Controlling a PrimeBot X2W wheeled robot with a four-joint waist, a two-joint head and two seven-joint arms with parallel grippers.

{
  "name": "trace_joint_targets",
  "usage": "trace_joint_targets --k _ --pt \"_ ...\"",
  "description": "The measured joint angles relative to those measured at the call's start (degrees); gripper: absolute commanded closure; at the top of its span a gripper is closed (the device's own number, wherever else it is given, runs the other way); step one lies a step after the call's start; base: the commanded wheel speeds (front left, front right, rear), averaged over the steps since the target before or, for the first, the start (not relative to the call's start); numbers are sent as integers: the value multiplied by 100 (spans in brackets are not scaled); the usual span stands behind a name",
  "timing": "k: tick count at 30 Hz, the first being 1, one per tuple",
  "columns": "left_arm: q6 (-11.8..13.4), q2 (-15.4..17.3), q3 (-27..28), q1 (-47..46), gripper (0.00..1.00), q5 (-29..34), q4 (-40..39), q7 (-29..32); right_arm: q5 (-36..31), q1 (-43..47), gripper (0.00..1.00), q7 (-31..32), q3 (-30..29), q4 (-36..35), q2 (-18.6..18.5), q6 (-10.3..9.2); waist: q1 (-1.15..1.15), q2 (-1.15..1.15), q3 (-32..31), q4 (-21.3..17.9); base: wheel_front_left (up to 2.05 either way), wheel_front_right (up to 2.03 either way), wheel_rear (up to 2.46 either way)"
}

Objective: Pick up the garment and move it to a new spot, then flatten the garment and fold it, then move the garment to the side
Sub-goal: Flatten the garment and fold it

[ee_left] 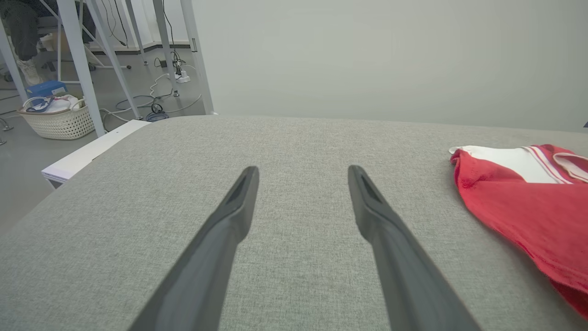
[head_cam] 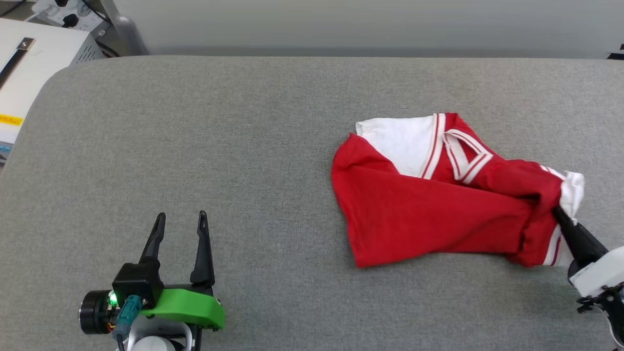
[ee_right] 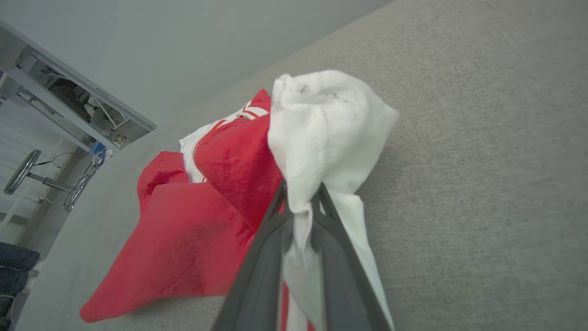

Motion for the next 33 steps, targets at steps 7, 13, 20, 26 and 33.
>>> trace_joint_targets --k 7,13,20,26,33 --pt "0 0 -22 -1 0 -37 31 0 1591 216 100 -308 -1067 739 260 0 0 0 66 50 0 0 0" --pt "0 0 -33 1 0 -69 64 0 2050 359 100 -645 -1679 1718 187 0 0 0 28 84 0 0 0" --pt "7 0 -21 47 0 -70 75 0 1696 263 0 -962 -1621 2750 174 0 -1 0 -80 32 0 0 0" --pt "10 -1 -56 133 0 -78 91 0 569 174 0 -1157 -2038 2842 -26 0 -1 0 -213 -31 0 0 0" --pt "30 -1 -49 209 0 -77 37 0 -1782 246 0 -1169 -3869 1323 225 -1 -1 0 -366 -99 0 0 0"
